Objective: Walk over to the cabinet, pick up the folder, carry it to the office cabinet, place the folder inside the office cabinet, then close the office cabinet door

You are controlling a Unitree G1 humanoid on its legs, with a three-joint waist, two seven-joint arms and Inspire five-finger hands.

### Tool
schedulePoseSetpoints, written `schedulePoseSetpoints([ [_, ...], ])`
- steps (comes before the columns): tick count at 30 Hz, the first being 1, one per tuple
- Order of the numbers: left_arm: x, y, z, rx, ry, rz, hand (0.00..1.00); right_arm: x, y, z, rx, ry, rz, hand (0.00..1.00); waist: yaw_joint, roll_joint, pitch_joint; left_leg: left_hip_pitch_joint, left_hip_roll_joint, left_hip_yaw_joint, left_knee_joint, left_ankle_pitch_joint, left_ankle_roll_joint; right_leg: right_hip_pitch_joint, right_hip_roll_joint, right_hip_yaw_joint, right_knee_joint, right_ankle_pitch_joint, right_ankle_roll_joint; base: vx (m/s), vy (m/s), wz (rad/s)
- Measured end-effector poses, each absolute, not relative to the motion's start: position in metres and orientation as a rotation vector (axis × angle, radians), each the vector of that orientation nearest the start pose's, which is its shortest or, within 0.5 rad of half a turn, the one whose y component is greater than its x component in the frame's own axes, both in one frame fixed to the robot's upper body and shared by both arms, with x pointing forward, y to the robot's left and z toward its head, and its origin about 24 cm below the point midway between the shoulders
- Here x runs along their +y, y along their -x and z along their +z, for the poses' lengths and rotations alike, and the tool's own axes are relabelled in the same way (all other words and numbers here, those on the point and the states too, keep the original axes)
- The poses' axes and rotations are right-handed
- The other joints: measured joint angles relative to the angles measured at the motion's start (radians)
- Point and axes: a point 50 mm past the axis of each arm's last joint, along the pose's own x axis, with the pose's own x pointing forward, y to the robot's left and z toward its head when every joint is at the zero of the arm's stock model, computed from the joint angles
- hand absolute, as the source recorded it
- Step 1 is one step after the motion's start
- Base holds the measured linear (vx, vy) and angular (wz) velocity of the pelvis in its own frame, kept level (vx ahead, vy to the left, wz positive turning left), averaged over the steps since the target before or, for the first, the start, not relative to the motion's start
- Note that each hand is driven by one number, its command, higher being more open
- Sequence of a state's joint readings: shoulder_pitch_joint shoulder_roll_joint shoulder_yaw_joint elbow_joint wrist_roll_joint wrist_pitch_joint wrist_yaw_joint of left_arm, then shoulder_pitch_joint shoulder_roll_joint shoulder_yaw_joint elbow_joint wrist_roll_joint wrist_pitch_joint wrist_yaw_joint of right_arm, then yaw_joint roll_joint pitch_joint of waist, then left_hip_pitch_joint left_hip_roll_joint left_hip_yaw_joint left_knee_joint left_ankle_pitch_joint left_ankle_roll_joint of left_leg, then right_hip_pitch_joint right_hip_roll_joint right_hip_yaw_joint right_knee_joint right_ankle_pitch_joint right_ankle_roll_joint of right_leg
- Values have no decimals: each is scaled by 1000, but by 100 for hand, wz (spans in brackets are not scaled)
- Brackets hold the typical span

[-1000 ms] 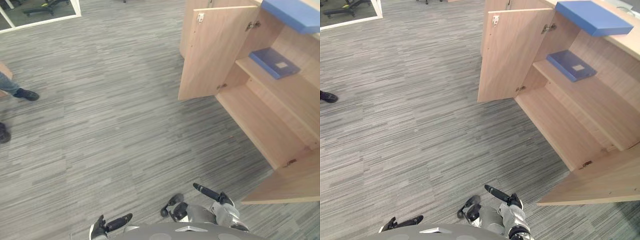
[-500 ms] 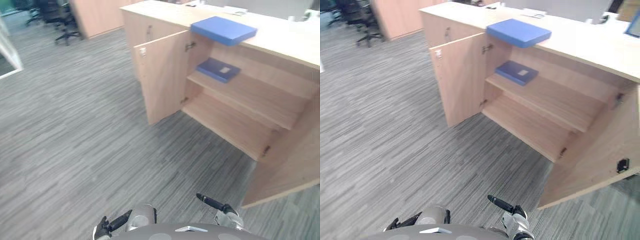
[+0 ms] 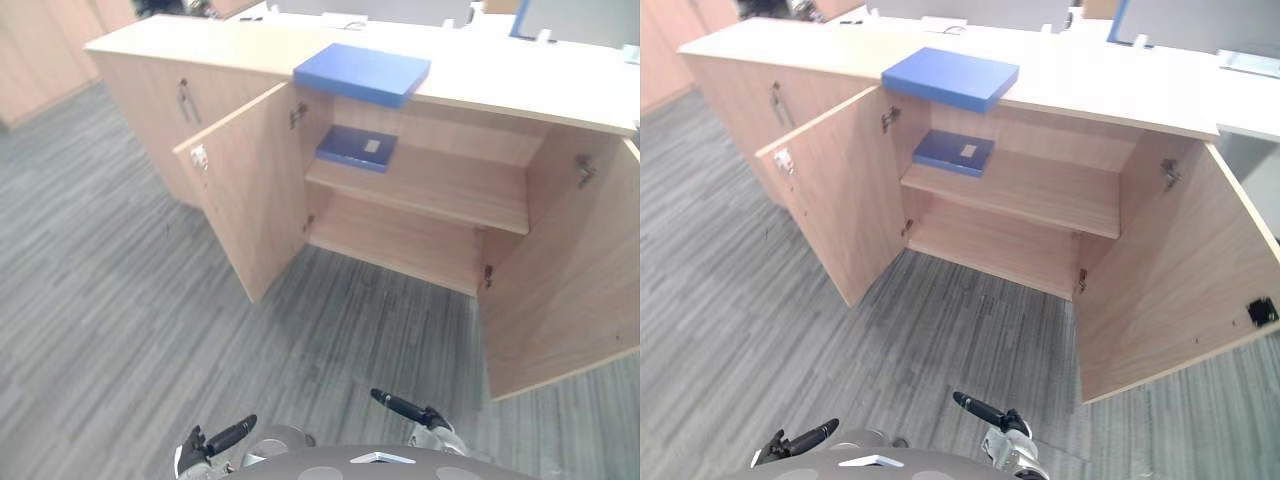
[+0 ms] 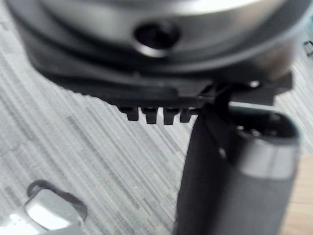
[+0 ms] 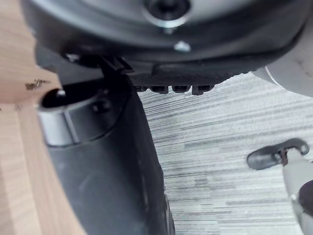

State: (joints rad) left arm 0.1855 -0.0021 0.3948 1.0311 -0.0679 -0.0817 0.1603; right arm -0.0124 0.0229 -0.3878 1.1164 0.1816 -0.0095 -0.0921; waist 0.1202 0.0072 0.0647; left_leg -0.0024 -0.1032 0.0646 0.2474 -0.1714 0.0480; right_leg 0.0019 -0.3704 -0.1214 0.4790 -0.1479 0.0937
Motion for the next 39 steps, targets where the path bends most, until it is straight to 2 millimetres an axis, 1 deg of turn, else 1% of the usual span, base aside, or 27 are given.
schedulePoseSetpoints([
  [1, 211, -47, -165, 1120, 152, 618, 100, -187, -109, -162, 1066, -343, -517, 100, -8, -2, 2, 23, -10, 5, -18, 4, 7, -20, -27, -27, 67, 3, -38, 90, 233, -24],
  [2, 212, -43, -165, 1127, 151, 618, 100, -191, -111, -161, 1048, -345, -533, 100, -15, -2, 7, 73, -23, 16, -62, 12, 20, -39, -60, -92, 162, 20, -86, 87, 171, -26],
  [3, 213, -36, -165, 1140, 152, 624, 100, -194, -108, -161, 1044, -354, -555, 100, -15, -7, 11, 123, -25, 28, -101, 16, 26, -44, -81, -145, 199, 29, -95, 90, 136, -34],
  [5, 213, -28, -166, 1160, 151, 629, 100, -194, -108, -161, 1045, -359, -560, 100, -20, 2, 6, 167, -11, 54, -135, 16, 26, -43, -77, -211, 201, 19, -88, 96, 32, -53],
  [6, 212, -23, -167, 1174, 151, 631, 100, -194, -109, -161, 1045, -358, -558, 100, -21, 3, 10, 175, 5, 65, -144, 15, 26, -47, -64, -241, 191, -5, -74, 99, -35, -60],
  [8, 210, -23, -168, 1188, 155, 623, 100, -194, -119, -159, 1028, -358, -544, 100, -32, 24, 31, 187, 53, 68, -145, 5, 20, -66, 7, -291, 158, -69, -61, 58, -126, -36],
  [9, 211, -26, -168, 1181, 155, 620, 100, -192, -125, -158, 1015, -357, -532, 100, -42, 24, 49, 189, 87, 69, -145, -16, 12, -110, 54, -321, 150, -72, -64, 32, -160, -17],
  [10, 212, -27, -168, 1178, 153, 620, 100, -191, -126, -157, 1009, -355, -527, 100, -41, 20, 54, 194, 96, 69, -145, -23, 2, -129, 67, -325, 141, -71, -62, 63, -170, -14],
  [12, 217, -29, -166, 1172, 139, 627, 100, -186, -131, -156, 998, -354, -500, 100, -40, -7, 70, 221, 111, 65, -145, -46, -33, -158, 95, -322, 44, -52, -47, 144, -198, 11],
  [13, 224, -30, -165, 1161, 123, 630, 100, -180, -129, -157, 1001, -359, -487, 100, -42, -42, 71, 239, 94, 36, -143, -63, -53, -157, 91, -306, -36, 27, -53, 160, -203, 34],
  [14, 224, -30, -165, 1161, 123, 628, 100, -181, -128, -157, 1002, -357, -488, 100, -43, -48, 71, 244, 96, 28, -142, -66, -58, -154, 94, -305, -30, 28, -72, 338, -322, 47],
  [15, 216, -32, -167, 1170, 141, 619, 100, -185, -126, -157, 1006, -346, -487, 100, -40, -26, 63, 256, 118, -17, -148, -81, -54, -136, 113, -333, -28, -4, -69, 307, -244, 31],
  [16, 210, -33, -167, 1168, 158, 612, 100, -187, -127, -156, 1002, -339, -488, 100, -40, 2, 63, 254, 144, -37, -149, -90, -66, -134, 140, -350, -22, -37, -77, 368, -294, 27],
  [19, 205, -34, -168, 1175, 168, 604, 100, -189, -129, -155, 993, -335, -486, 100, -41, 23, 56, 254, 203, -81, -150, -100, -80, -123, 196, -382, -11, -98, -90, 312, -210, 12],
  [21, 206, -34, -168, 1172, 170, 609, 100, -188, -125, -157, 1008, -338, -488, 100, -42, 21, 54, 247, 229, -134, -103, -104, -87, -85, 226, -405, -31, -119, -105, 394, -224, 16],
  [24, 207, -37, -167, 1157, 172, 612, 100, -189, -116, -159, 1032, -339, -504, 100, -41, 22, 47, 147, 256, -155, 167, -120, -126, 17, 289, -429, -146, -117, -112, 354, -128, 17],
  [26, 211, -43, -164, 1125, 177, 625, 100, -188, -114, -160, 1044, -317, -497, 100, -36, 7, 53, 11, 273, -152, 517, -81, -177, 105, 321, -434, -226, -113, -116, 302, -70, 0],
  [28, 212, -45, -163, 1107, 182, 632, 100, -188, -111, -161, 1064, -312, -501, 100, -31, 1, 57, -56, 270, -109, 664, -122, -166, 164, 324, -416, -262, -111, -120, 285, 21, -20],
  [29, 214, -49, -162, 1090, 177, 632, 100, -187, -109, -163, 1079, -313, -501, 100, -20, -5, 58, -106, 263, -58, 717, -156, -143, 206, 313, -388, -285, -103, -133, 338, 141, -44],
  [30, 216, -54, -160, 1068, 172, 627, 100, -185, -107, -164, 1095, -317, -498, 100, -9, -17, 60, -163, 243, -10, 715, -184, -114, 231, 284, -368, -285, -101, -129, 277, 175, -47],
  [31, 217, -56, -159, 1055, 170, 627, 100, -185, -106, -164, 1100, -317, -495, 100, -6, -22, 62, -192, 232, 5, 693, -194, -104, 240, 267, -362, -275, -100, -127, 313, 236, -46],
  [32, 217, -59, -158, 1037, 160, 618, 100, -185, -106, -164, 1104, -312, -490, 100, -3, -25, 66, -242, 214, 19, 587, -195, -92, 251, 234, -352, -249, -98, -122, 266, 219, -34],
  [33, 215, -62, -157, 1029, 155, 604, 100, -187, -106, -164, 1101, -305, -492, 100, -3, -13, 68, -267, 216, 17, 450, -155, -81, 260, 222, -345, -224, -96, -95, 409, 369, -34],
  [34, 212, -65, -157, 1026, 145, 577, 100, -193, -107, -163, 1096, -286, -492, 100, 6, 13, 71, -261, 212, 0, 313, -12, -65, 271, 215, -321, -193, -115, -24, 268, 261, -19],
  [35, 218, -68, -156, 1017, 131, 578, 100, -187, -107, -164, 1103, -288, -475, 100, 11, -15, 77, -249, 187, 14, 306, -16, -58, 276, 195, -288, -198, -135, -11, 370, 281, 1],
  [36, 226, -74, -152, 989, 97, 569, 100, -179, -109, -164, 1106, -292, -445, 100, 11, -56, 75, -235, 152, 15, 272, -18, -51, 278, 202, -254, -254, -136, -14, 201, 100, 13],
  [39, 227, -79, -151, 986, 85, 552, 100, -174, -119, -162, 1086, -287, -417, 100, 18, -64, 82, -201, 115, 13, 231, -10, -37, 278, 235, -253, -345, -123, -5, 133, 77, 18],
])
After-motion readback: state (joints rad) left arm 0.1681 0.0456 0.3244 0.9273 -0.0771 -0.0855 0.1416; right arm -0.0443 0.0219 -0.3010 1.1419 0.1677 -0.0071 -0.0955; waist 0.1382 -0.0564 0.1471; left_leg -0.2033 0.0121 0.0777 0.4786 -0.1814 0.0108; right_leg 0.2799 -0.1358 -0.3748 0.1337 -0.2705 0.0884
